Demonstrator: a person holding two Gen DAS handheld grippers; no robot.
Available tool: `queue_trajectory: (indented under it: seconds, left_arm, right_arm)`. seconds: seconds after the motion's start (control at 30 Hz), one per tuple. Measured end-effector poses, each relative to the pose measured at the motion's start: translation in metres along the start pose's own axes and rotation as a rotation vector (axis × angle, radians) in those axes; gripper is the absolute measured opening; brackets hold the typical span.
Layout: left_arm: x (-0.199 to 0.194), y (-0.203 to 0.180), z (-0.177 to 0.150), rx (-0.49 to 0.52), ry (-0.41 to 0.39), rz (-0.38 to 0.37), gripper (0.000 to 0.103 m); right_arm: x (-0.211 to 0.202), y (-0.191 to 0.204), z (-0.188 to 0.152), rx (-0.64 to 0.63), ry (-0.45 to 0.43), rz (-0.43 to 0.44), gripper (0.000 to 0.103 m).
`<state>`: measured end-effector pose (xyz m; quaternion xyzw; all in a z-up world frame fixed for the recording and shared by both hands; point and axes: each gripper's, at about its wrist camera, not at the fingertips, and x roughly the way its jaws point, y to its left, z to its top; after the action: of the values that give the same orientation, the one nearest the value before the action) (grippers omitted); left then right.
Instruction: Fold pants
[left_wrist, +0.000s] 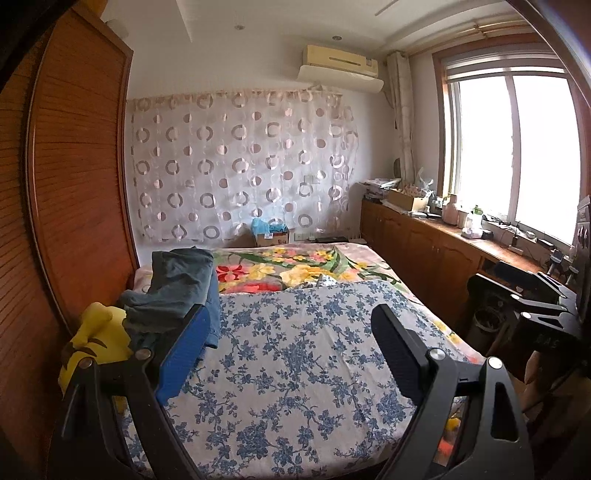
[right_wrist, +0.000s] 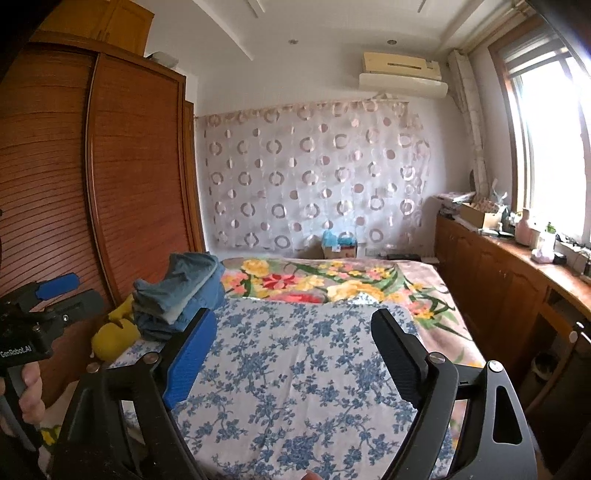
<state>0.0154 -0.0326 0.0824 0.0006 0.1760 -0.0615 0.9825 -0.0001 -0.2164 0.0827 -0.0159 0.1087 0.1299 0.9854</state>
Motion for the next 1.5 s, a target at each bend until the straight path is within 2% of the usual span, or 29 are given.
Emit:
queue_trajectory:
  seconds: [0.43, 1.5]
  left_arm:
    - [-0.002, 0.01, -0.006, -0.023, 0.003, 0.036, 0.089]
    - [-0.001, 0.011, -0.006, -0.023, 0.006, 0.037, 0.089]
  right_arm:
    - [0.002, 0.005, -0.004, -0.01, -0.003, 0.001, 0.088]
    - [0.003, 0.002, -0.003, -0.013, -0.003, 0.003, 0.09]
